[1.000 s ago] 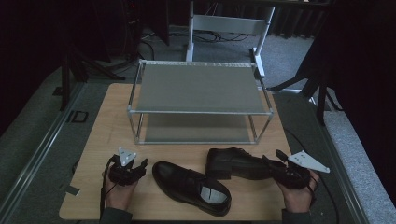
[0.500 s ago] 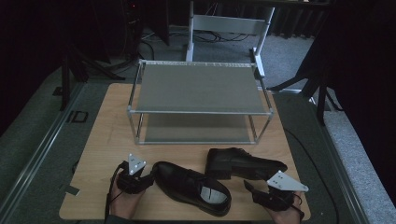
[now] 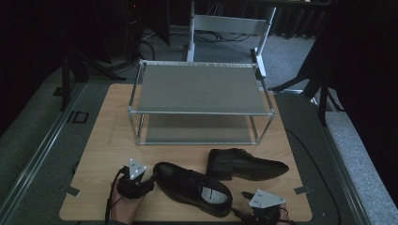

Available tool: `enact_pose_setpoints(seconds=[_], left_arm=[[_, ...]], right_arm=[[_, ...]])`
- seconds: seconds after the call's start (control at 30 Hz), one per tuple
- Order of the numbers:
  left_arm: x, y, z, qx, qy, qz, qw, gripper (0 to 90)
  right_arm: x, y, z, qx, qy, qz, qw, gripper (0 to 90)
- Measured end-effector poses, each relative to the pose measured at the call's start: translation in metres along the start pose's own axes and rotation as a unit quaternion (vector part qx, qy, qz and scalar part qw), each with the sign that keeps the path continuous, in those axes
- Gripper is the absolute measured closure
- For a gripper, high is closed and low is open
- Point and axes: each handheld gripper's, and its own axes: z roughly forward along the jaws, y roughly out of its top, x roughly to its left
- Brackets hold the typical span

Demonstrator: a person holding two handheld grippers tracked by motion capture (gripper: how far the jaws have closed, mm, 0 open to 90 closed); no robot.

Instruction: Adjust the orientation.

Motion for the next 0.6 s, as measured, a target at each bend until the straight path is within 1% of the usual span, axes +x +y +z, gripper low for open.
enact_pose_setpoints(seconds=[0.03,0.1,0.3,0.4,0.43,0.5,0.53,0.6], left_arm=[[0.000,0.000,0.001,0.001,0.000,-0.001,1.0000,49.6],[0.001,0.000,0.002,-0.001,-0.003,-0.004,1.0000,49.7],[0.005,0.005,0.009,-0.003,-0.007,-0.010,0.9999,50.0],[0.006,0.011,0.017,0.002,-0.004,-0.005,1.0000,51.1],[0.007,0.013,0.020,0.002,-0.003,-0.006,1.0000,52.1],[0.009,0.019,0.026,0.002,0.002,-0.004,1.0000,52.3],[0.009,0.021,0.028,0.003,0.005,-0.003,1.0000,52.8],[0.012,0.026,0.033,0.004,0.010,-0.001,0.9999,53.3]], right_arm=[[0.000,0.000,0.000,0.001,0.002,0.002,1.0000,33.2],[-0.002,0.000,0.000,0.001,0.013,0.007,0.9999,33.6],[0.001,0.003,0.002,-0.004,0.022,0.003,0.9997,33.3],[0.004,0.005,0.004,-0.008,0.029,0.002,0.9996,31.7],[0.007,0.007,0.006,-0.011,0.033,-0.001,0.9994,30.6],[0.009,0.009,0.008,-0.013,0.035,-0.004,0.9993,30.6],[0.014,0.012,0.010,-0.015,0.035,-0.009,0.9992,30.4],[0.018,0.015,0.014,-0.018,0.038,-0.013,0.9990,30.5]])
